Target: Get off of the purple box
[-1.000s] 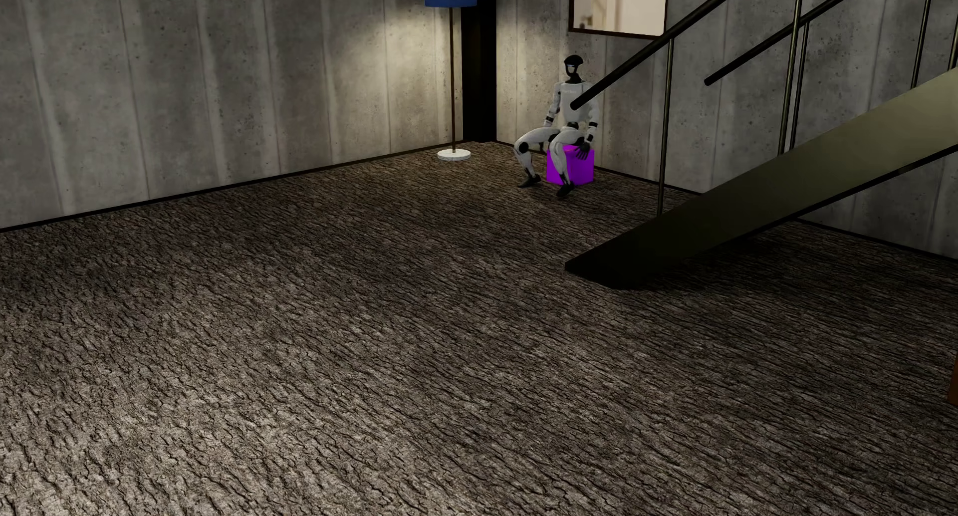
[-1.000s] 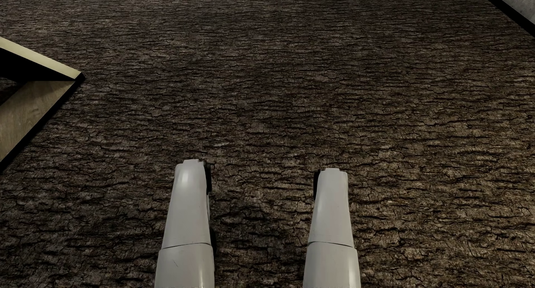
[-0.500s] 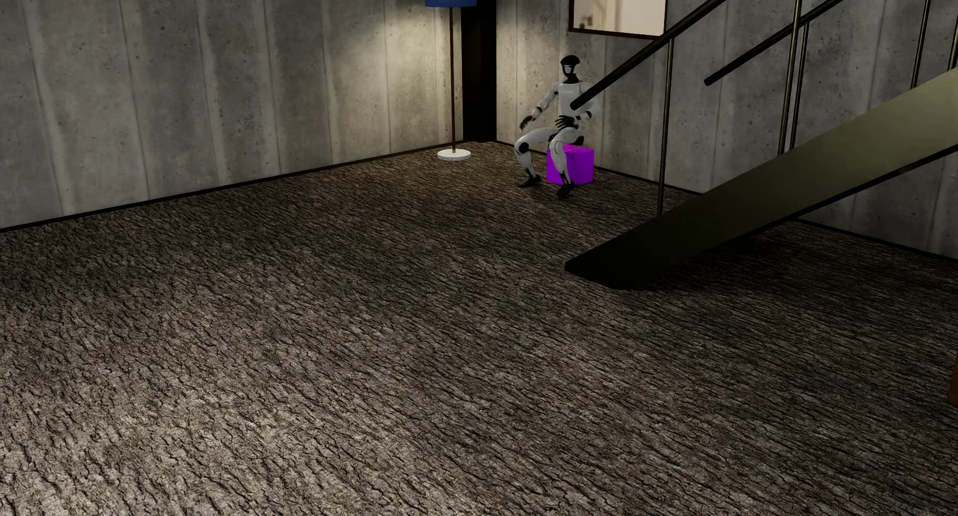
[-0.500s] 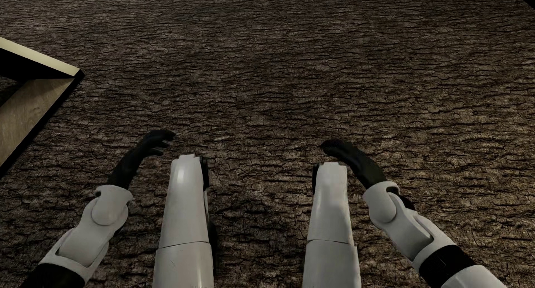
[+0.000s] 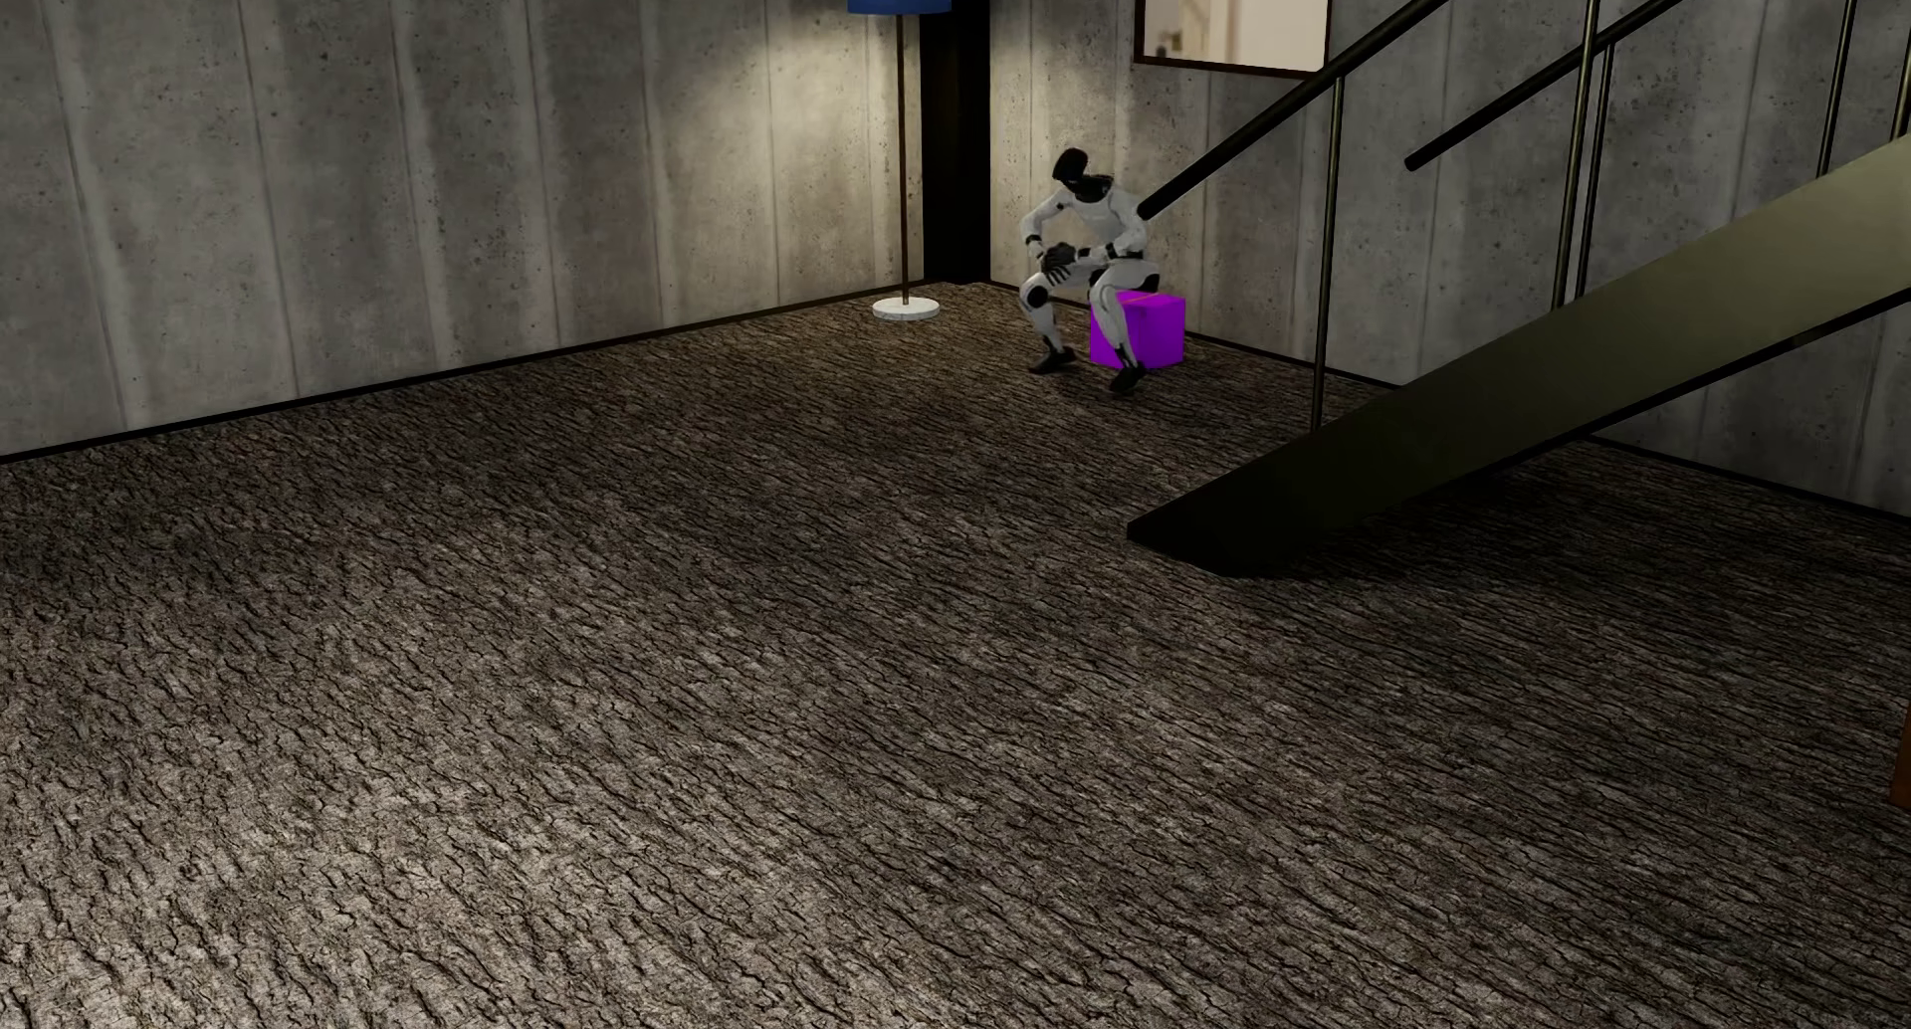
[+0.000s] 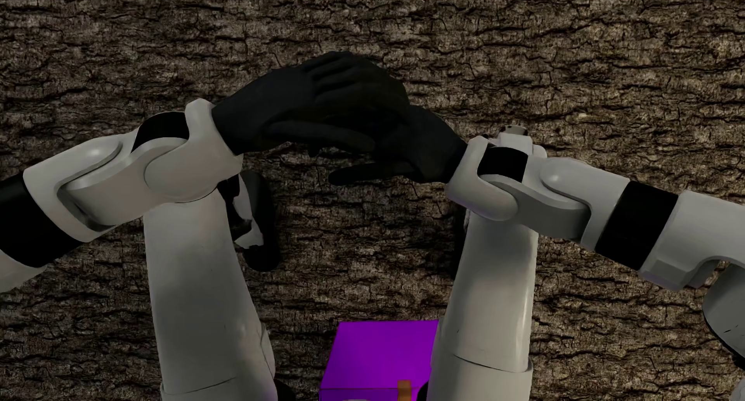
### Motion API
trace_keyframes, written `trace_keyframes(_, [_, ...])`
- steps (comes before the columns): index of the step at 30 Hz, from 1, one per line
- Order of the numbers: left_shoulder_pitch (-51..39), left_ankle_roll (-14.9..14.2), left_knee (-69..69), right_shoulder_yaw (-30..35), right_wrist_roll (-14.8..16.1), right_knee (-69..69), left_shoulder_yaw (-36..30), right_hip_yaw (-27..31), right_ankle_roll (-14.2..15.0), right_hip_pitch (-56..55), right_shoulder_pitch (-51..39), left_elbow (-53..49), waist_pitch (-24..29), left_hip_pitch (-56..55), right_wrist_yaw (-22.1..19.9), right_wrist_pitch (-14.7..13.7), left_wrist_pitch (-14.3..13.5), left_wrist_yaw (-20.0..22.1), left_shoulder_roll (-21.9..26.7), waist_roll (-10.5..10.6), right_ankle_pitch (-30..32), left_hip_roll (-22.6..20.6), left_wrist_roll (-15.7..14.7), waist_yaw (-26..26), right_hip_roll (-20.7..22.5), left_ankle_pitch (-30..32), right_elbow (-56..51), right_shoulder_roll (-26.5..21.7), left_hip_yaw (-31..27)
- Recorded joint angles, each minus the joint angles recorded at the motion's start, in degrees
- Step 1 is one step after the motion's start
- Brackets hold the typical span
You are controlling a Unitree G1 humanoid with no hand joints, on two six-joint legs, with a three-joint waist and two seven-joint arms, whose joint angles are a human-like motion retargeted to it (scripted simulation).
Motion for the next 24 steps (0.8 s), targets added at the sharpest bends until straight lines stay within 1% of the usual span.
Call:
trace_keyframes(2, [-1.48,0.99,-0.92,0.73,0.09,-1.07,-0.55,-0.14,-0.68,-1.51,-1.54,-1.12,0.5,-1.84,-0.13,-0.11,-0.21,0.47,-0.03,-0.06,-0.98,-1.1,0.18,0.17,0.93,-1.35,-1.76,-0.73,-0.05])
trace_keyframes(4, [-1.36,1.86,-3.21,-0.38,-0.45,-3.23,-0.19,-0.45,-2.03,-1.36,-0.67,-0.53,0.51,-1.3,0.66,0.12,0.03,0.25,-1.54,-0.33,-1.65,-2.35,0.97,0.18,1.76,-2.49,-1.16,0.03,0.54])
trace_keyframes(6, [1.29,2.55,-7.11,-2.18,-1.43,-7.08,1.84,-1.06,-2.85,0.62,1.68,2.74,-0.19,1.16,2.46,0.32,0.45,-1.01,-3.95,-0.12,-1.7,-3.0,2.43,0.23,2.07,-3.2,1.75,1.99,1.32])
trace_keyframes(8, [5.08,2.92,-13.39,-4.65,-3.04,-13.16,4.57,-2.03,-3.44,4.4,5.01,8.31,-1.42,5.82,5.73,0.62,1.24,-3.53,-7.7,-0.01,-1.23,-3.44,4.97,0.15,1.84,-3.29,7.32,5.41,2.5])
trace_keyframes(9, [6.88,3.34,-17.51,-6.15,-4.17,-17.06,5.87,-2.72,-4.01,6.99,6.75,11.94,-2.1,8.88,7.84,0.61,1.62,-5.45,-10.27,0.03,-0.77,-3.85,6.81,0.11,1.73,-2.86,11.33,7.86,3.24])
trace_keyframes(11, [10.44,4.47,-27.38,-9.66,-7.33,-26.55,8.27,-4.16,-4.8,13.31,10.6,21.69,-3.99,16.11,12.68,0.03,1.9,-9.23,-16.94,0.31,1.14,-4.86,11.21,0.08,1.74,-1.56,21.36,14.42,4.63])
trace_keyframes(13, [13.94,5.81,-38.81,-13.15,-10.82,-37.49,10.64,-5.89,-5.86,20.91,14.31,33.47,-6.49,24.82,19.09,-0.78,2.29,-13.98,-24.67,0.2,4.48,-5.93,15.8,0.03,2.01,1.02,33.08,22.18,6.14])
trace_keyframes(15, [17.51,6.98,-50.81,-16.54,-14.01,-48.98,11.98,-8.01,-6.24,29.4,18.62,46.18,-9.98,33.95,25.72,-1.01,3.13,-17.76,-32.65,0.56,8.14,-6.69,20.54,0.15,1.98,4.76,44.43,29.66,7.65])
trace_keyframes(16, [19.08,7.16,-56.88,-18.42,-15.06,-54.68,12.2,-9.21,-6.4,33.81,21.06,51.68,-12.06,38.63,29.56,-0.63,4.29,-20.14,-36.2,0.73,9.95,-7.06,22.63,0.14,1.89,6.85,48.48,32.64,8.33])
trace_keyframes(17, [21.02,7.32,-62.99,-21.23,-14.94,-60.35,13.43,-10.36,-6.68,38.29,23.99,55.82,-14.46,43.37,33.43,0.14,5.34,-23.7,-38.87,0.99,11.67,-7.39,23.4,-0.01,1.97,8.86,51.11,35.03,9.15])
trace_keyframes(18, [23.79,7.68,-69.22,-24.44,-13.15,-65.98,14.77,-11.41,-7.28,43.03,27.52,58.49,-17.13,48.35,34.93,2.59,7.46,-25.1,-40.69,1.37,13.23,-7.92,22.75,-0.29,2.18,10.76,52.89,36.85,9.76])
trace_keyframes(19, [26.93,8.07,-75.3,-27.67,-10.63,-71.3,16.57,-12.3,-8.09,47.83,31.41,60.41,-19.81,53.59,33.99,5.15,9.54,-24.93,-41.6,1.51,14.5,-8.4,21.0,-0.53,2.59,12.38,54.37,38.31,10.42])
trace_keyframes(20, [30.46,8.62,-81.06,-30.74,-8.08,-76.33,18.69,-13.3,-8.9,52.65,35.44,61.73,-22.58,58.86,33.35,6.79,11.26,-24.33,-41.96,1.73,15.64,-8.92,19.11,-0.71,3.17,13.84,55.32,39.11,11.07])
trace_keyframes(22, [36.95,9.63,-91.59,-35.83,-2.95,-85.48,23.05,-15.24,-10.65,61.63,43.08,63.85,-28.16,68.79,32.75,8.64,13.29,-24.0,-41.29,1.98,17.55,-9.88,14.49,-0.76,4.74,16.34,55.29,39.04,12.15])
trace_keyframes(23, [40.17,10.04,-96.15,-38.0,-1.68,-89.69,24.8,-16.41,-10.97,65.88,46.89,64.38,-31.06,73.29,32.5,8.96,13.6,-23.12,-40.66,2.11,18.13,-10.26,13.03,-0.73,5.23,17.07,54.39,38.48,12.77])
trace_keyframes(24, [43.61,10.55,-100.87,-40.0,-1.31,-93.55,26.74,-17.38,-11.33,69.72,50.65,64.7,-34.18,77.68,32.85,8.49,13.3,-22.32,-39.9,2.06,18.63,-10.65,12.23,-0.79,5.76,17.76,53.35,37.91,13.45])
